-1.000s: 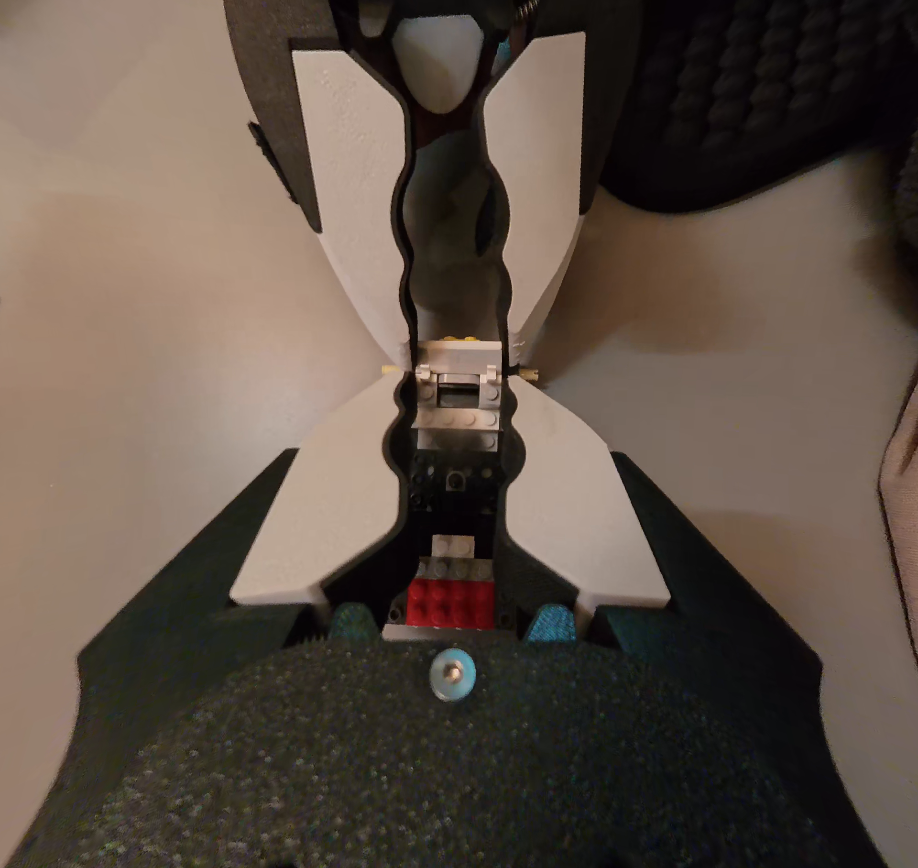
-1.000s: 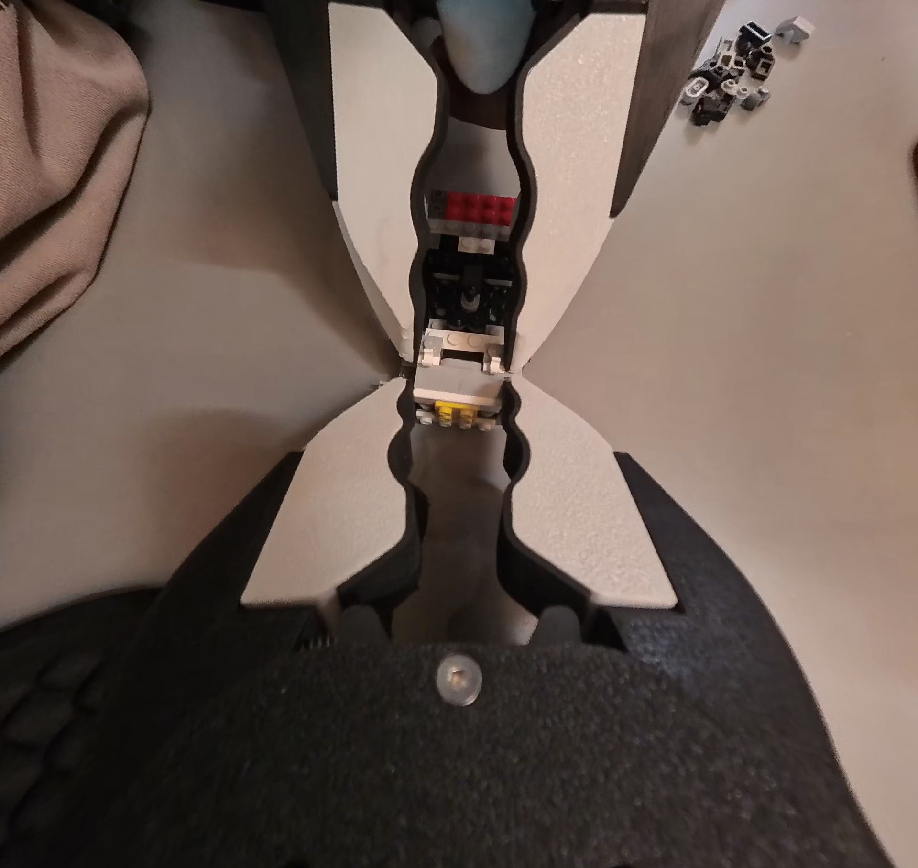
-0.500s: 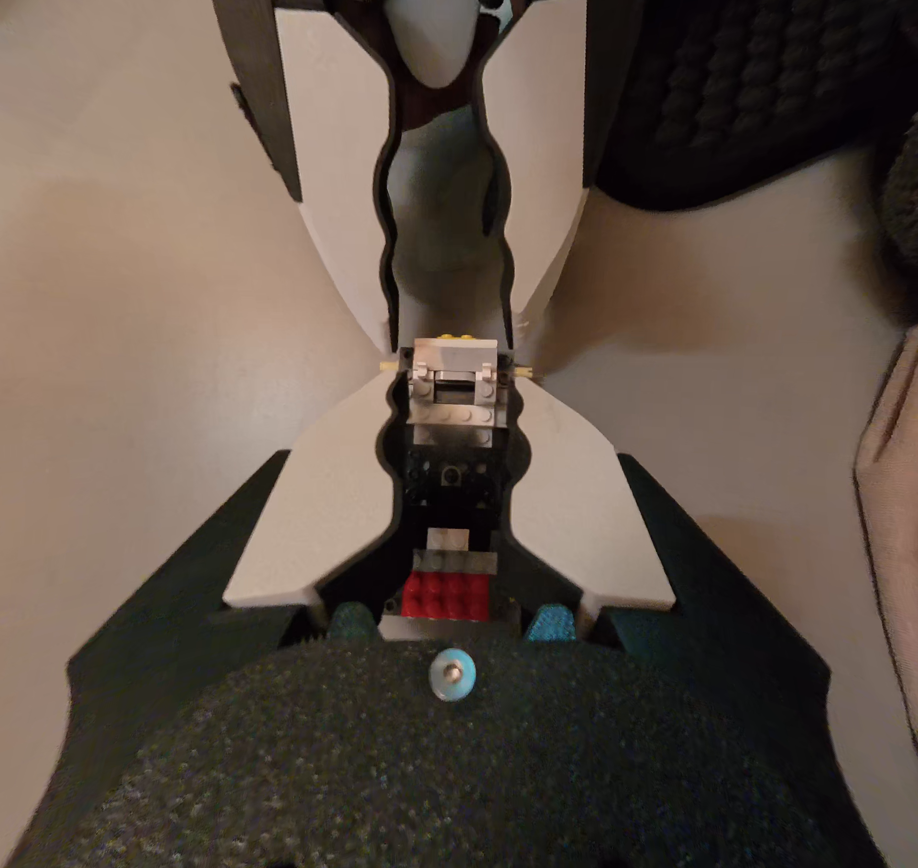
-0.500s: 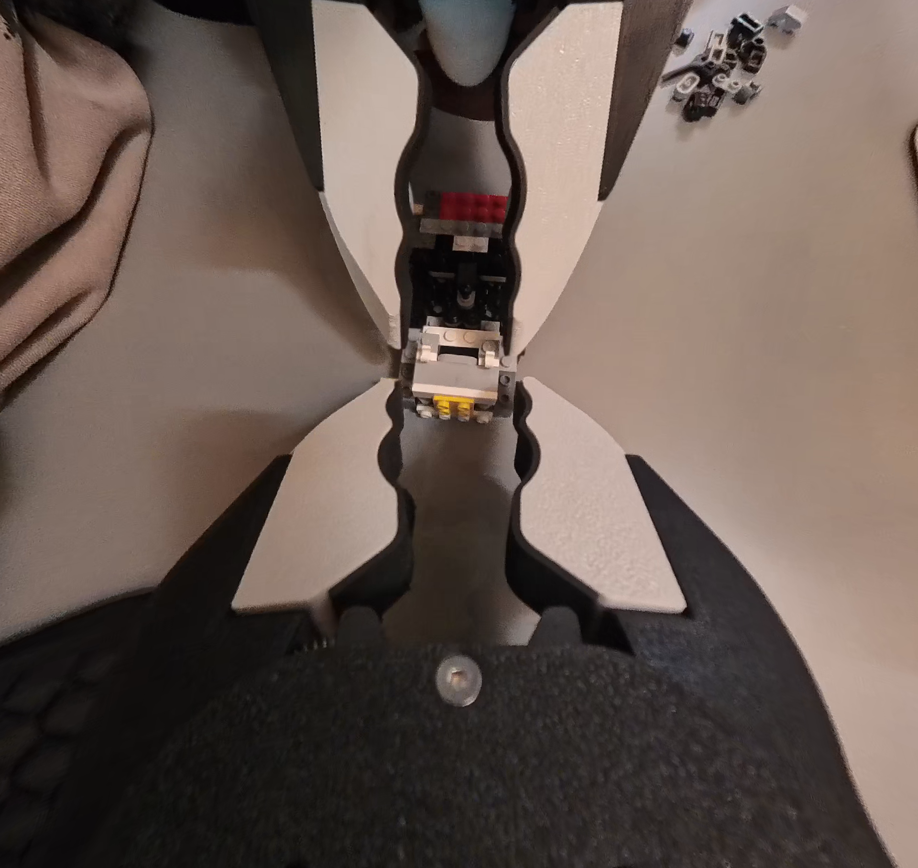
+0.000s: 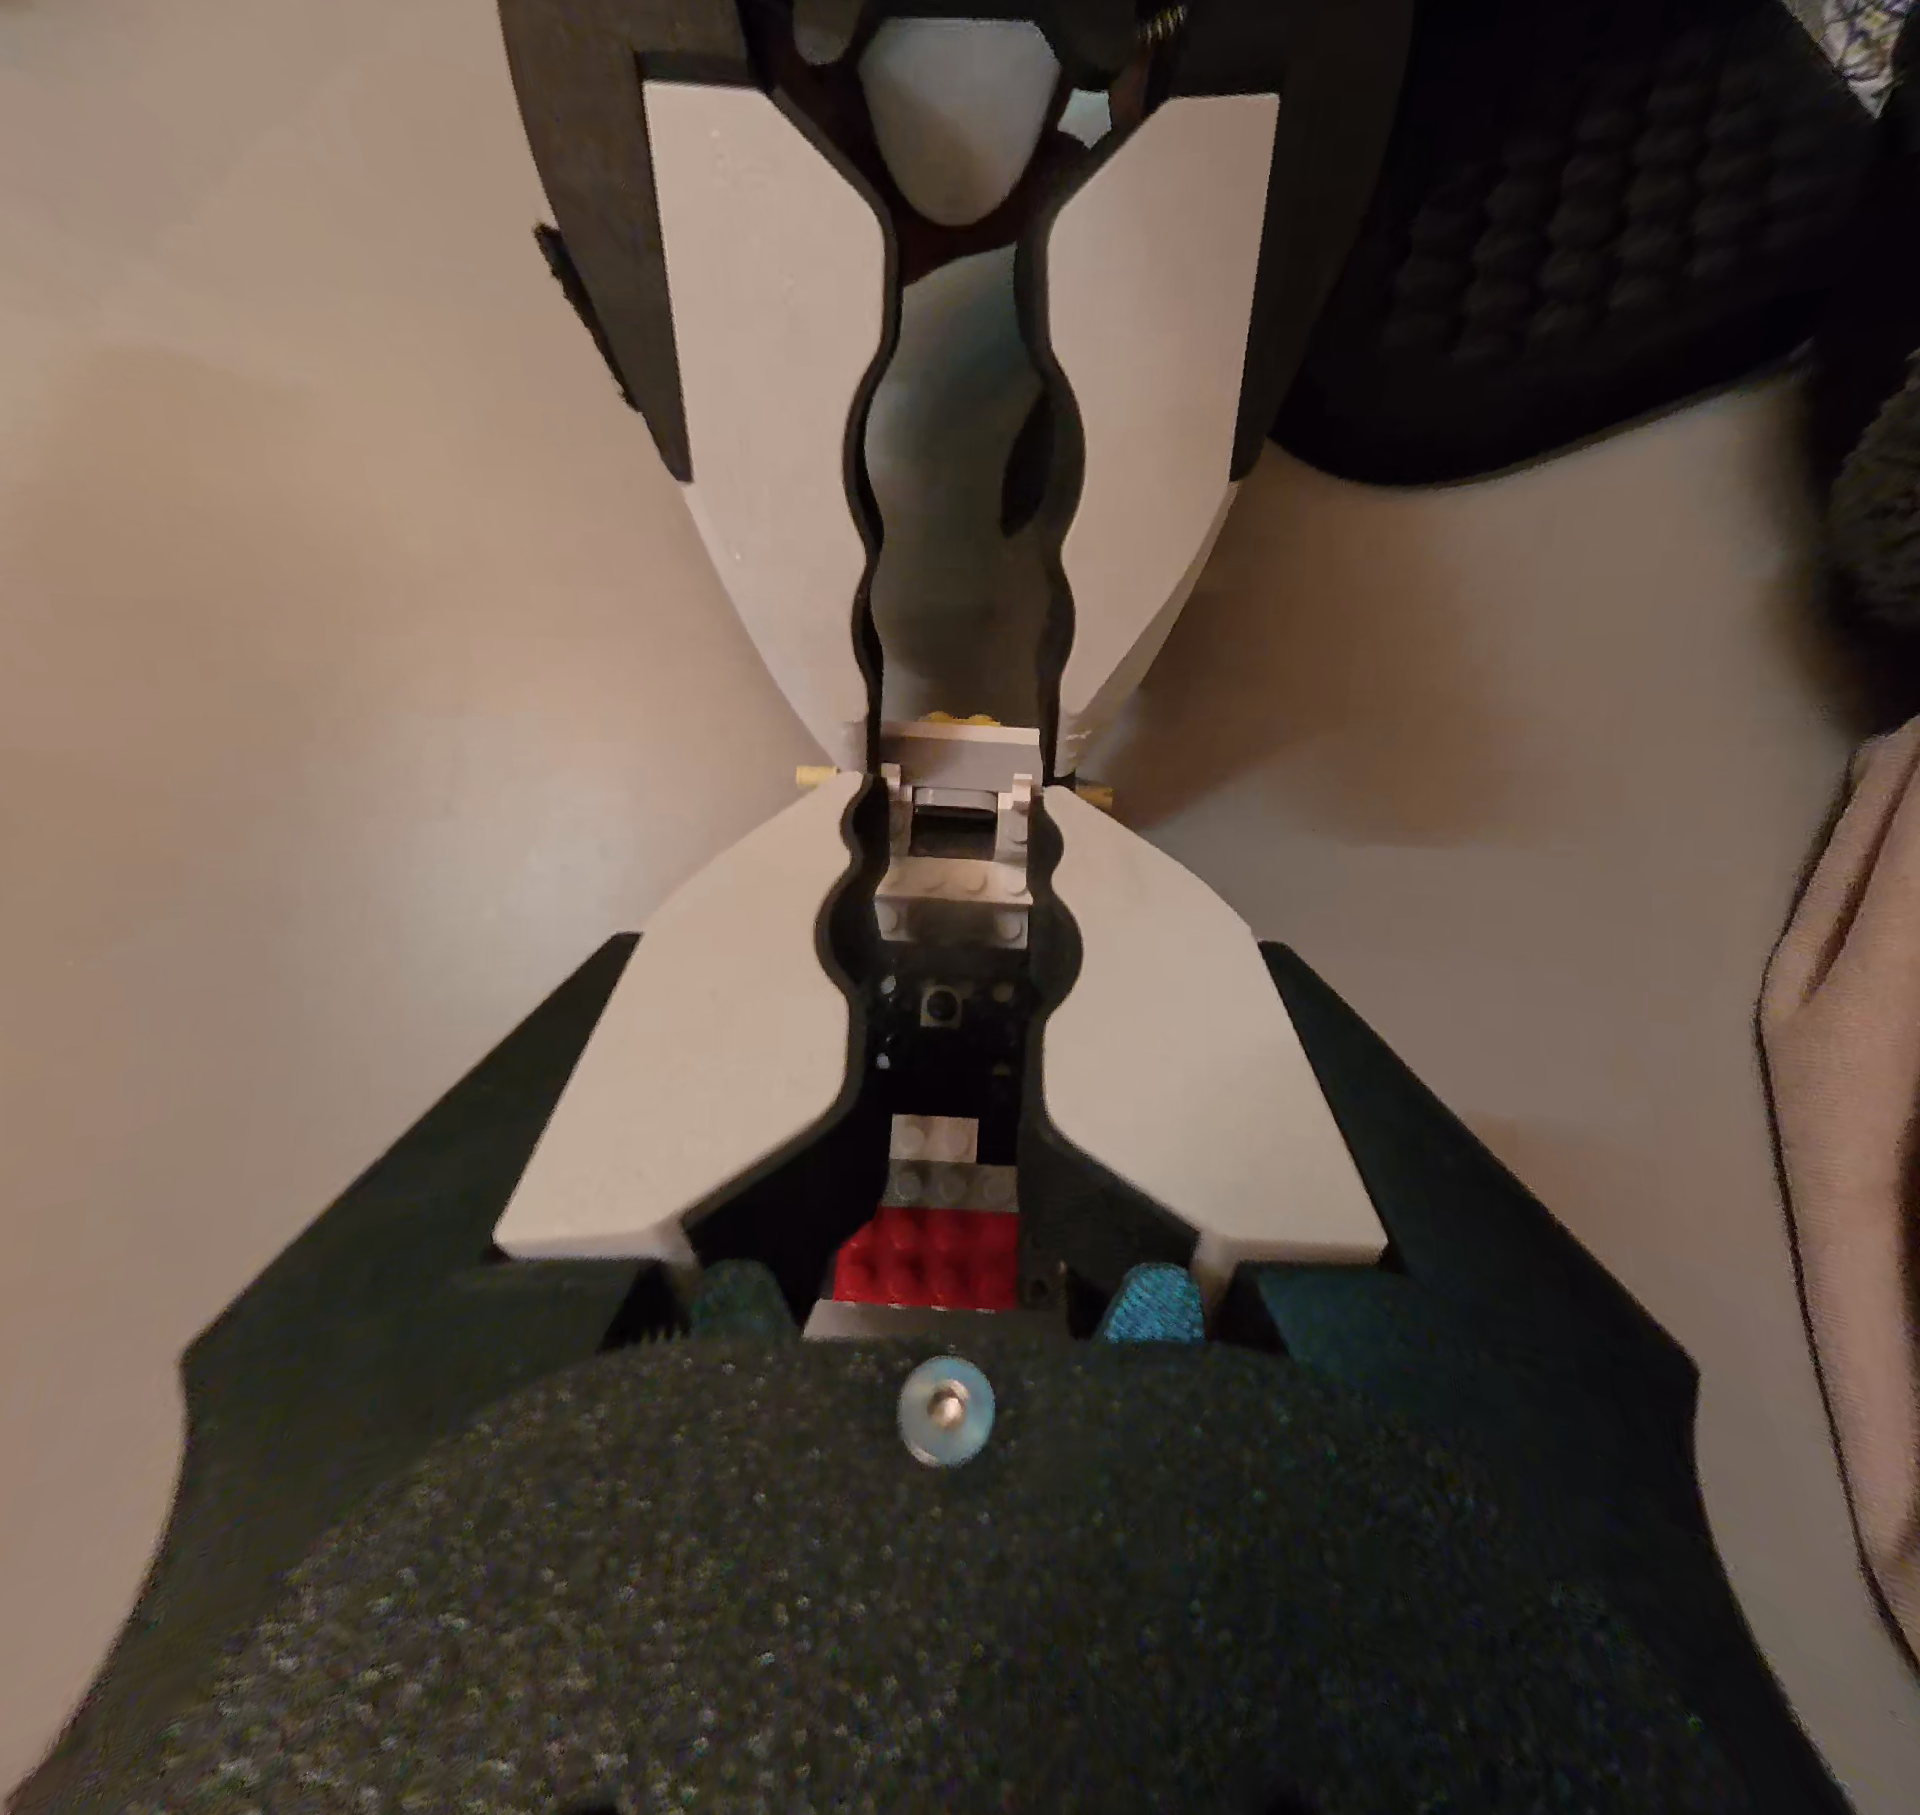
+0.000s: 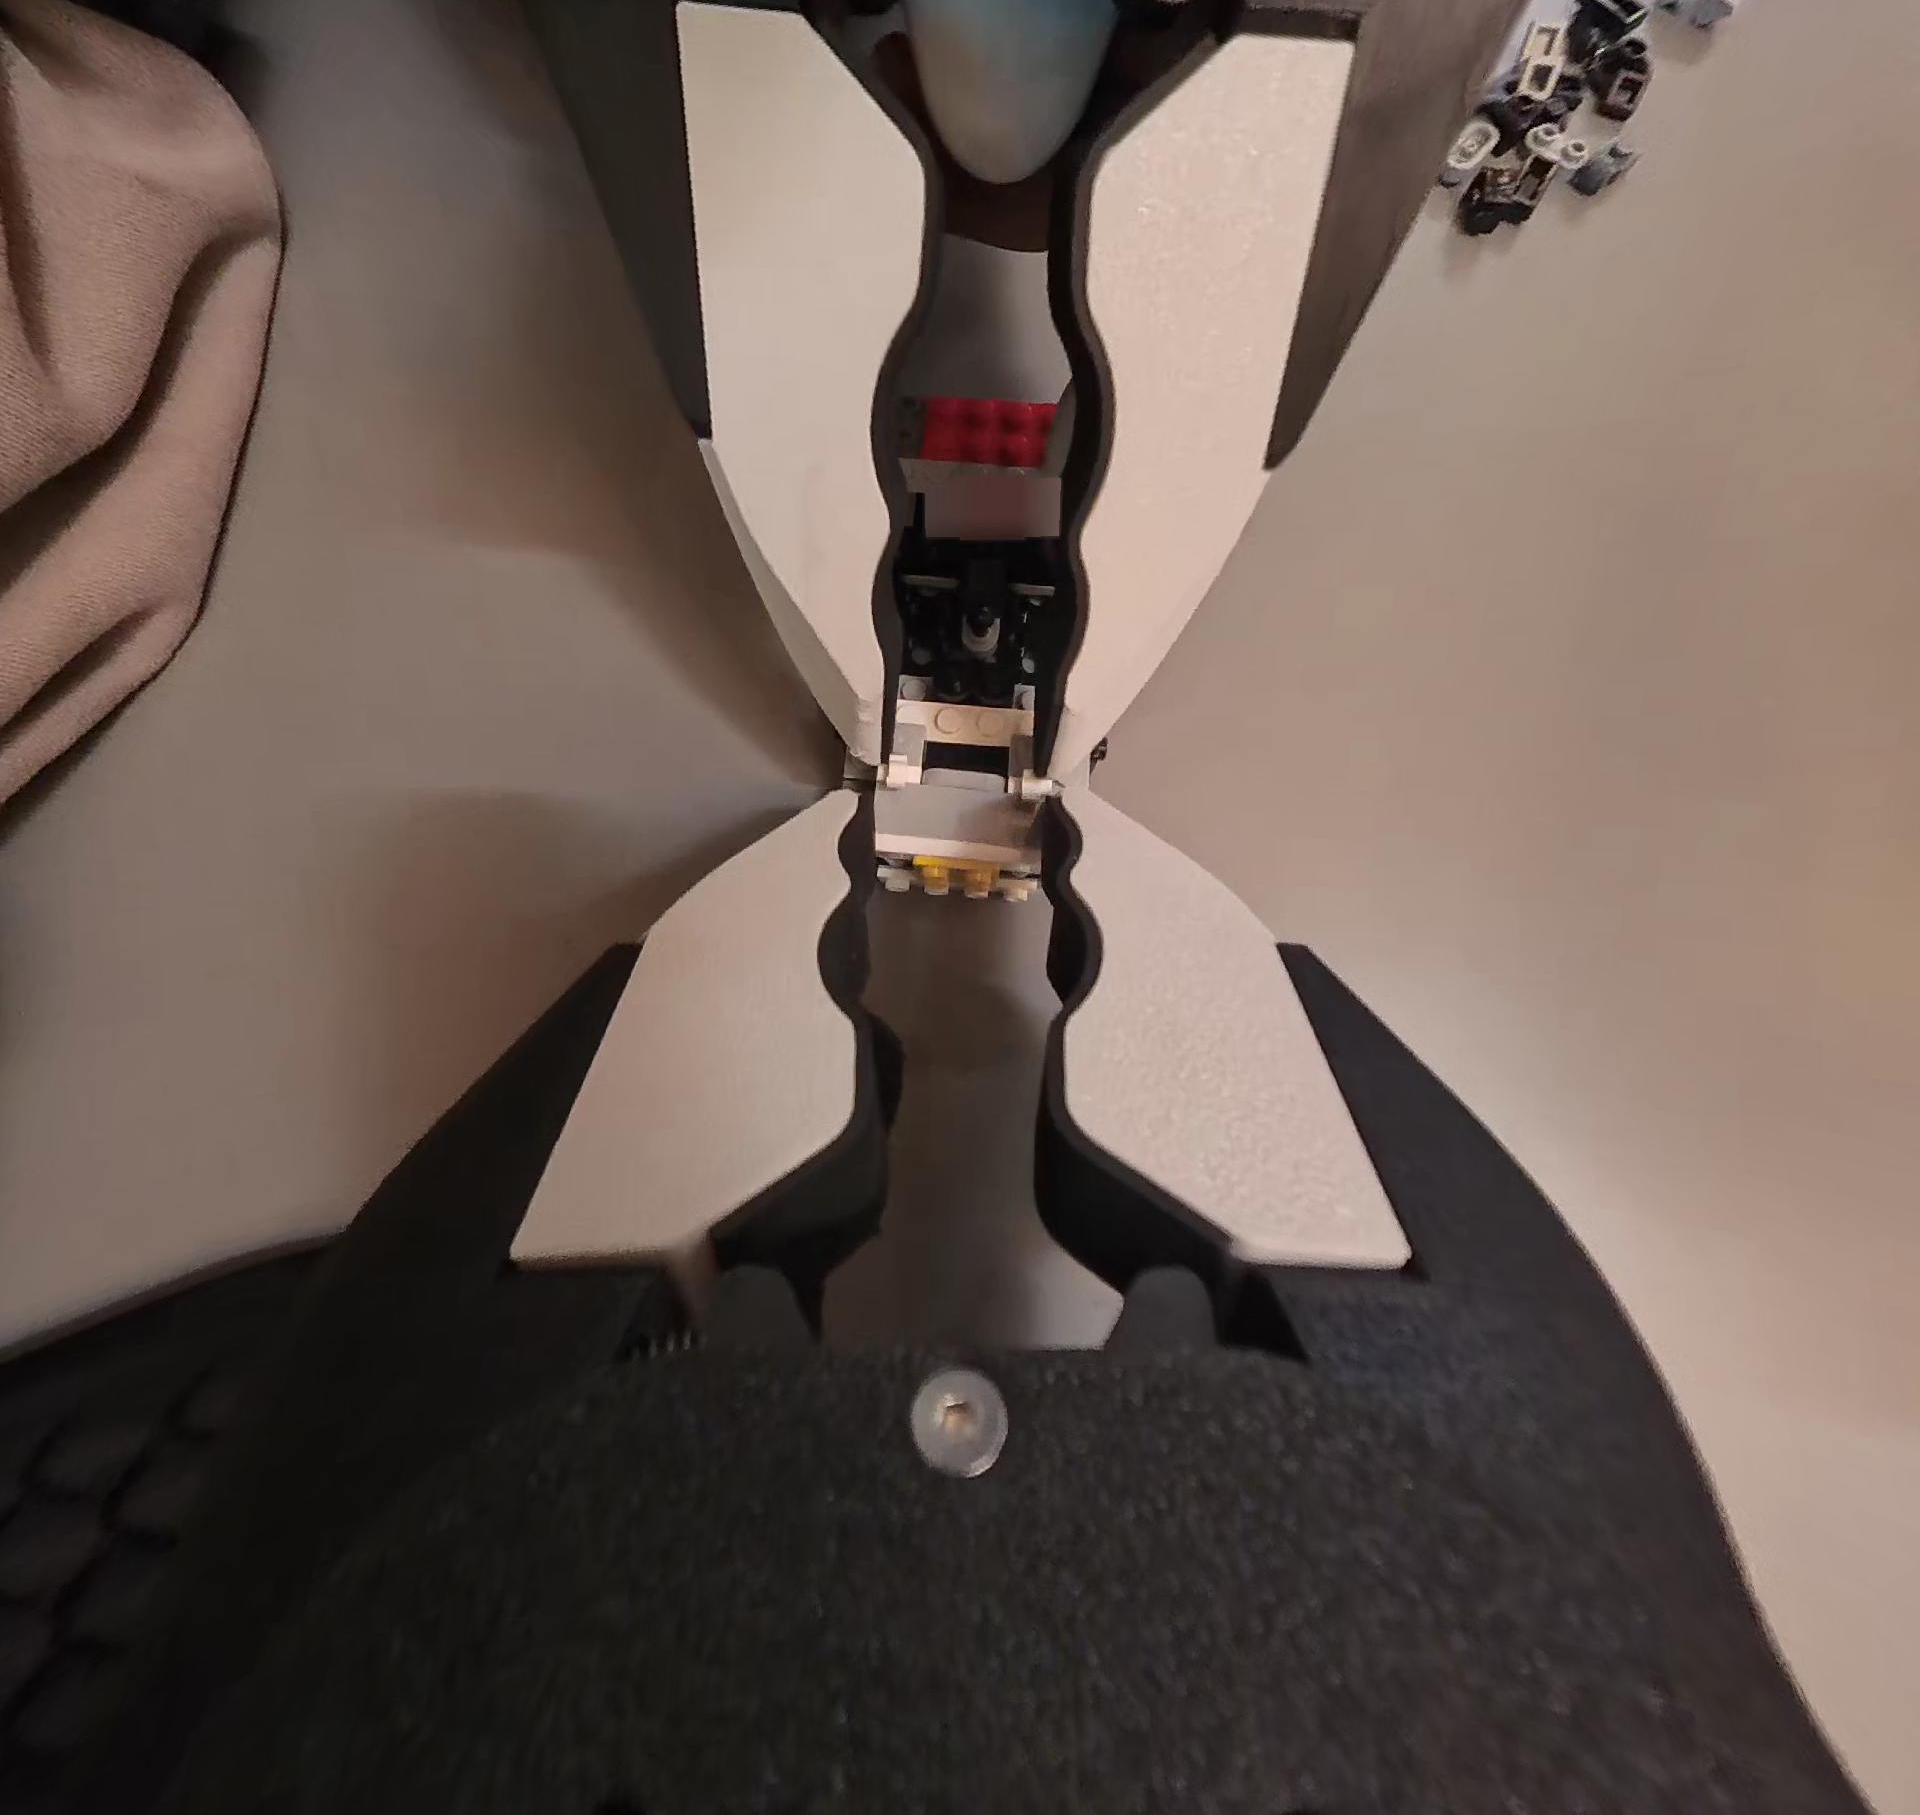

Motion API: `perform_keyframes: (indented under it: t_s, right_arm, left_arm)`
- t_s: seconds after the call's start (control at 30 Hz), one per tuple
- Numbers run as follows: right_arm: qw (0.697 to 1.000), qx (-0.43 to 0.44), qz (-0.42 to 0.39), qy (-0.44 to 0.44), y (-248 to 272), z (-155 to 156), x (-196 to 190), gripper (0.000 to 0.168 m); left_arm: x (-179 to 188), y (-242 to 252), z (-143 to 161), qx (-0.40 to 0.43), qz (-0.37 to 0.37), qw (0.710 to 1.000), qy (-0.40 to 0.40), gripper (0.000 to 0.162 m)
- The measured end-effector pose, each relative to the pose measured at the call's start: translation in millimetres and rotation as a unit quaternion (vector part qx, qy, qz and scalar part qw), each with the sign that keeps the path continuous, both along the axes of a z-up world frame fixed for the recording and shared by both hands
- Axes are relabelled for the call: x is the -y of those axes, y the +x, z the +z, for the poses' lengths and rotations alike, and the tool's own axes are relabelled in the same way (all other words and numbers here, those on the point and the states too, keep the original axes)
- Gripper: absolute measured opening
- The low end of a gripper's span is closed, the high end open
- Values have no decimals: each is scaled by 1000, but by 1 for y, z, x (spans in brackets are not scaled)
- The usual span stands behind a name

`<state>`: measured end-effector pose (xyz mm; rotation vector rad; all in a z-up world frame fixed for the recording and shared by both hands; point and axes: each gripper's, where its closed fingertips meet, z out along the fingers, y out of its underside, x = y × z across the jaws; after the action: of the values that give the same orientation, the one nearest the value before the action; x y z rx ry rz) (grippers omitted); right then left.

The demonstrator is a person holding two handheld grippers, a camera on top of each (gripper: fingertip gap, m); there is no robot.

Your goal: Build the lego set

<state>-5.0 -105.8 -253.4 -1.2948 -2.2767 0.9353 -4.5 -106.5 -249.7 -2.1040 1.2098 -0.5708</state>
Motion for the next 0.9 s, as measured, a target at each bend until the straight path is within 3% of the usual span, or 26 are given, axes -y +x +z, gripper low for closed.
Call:
perform_keyframes:
  t_s: [0.43,0.53,0.9]
  right_arm:
    - [1000,6,7,1,0,0,1,30]
    - [1000,4,6,-9,1,2,1,31]
    - [1000,21,17,9,-1,-2,2,33]
  left_arm:
    - [-4,1,-1,33,3,999,0,25]
    - [-2,-1,0,43,4,999,-8,33]
    - [-2,-3,-6,14,1,1000,13,28]
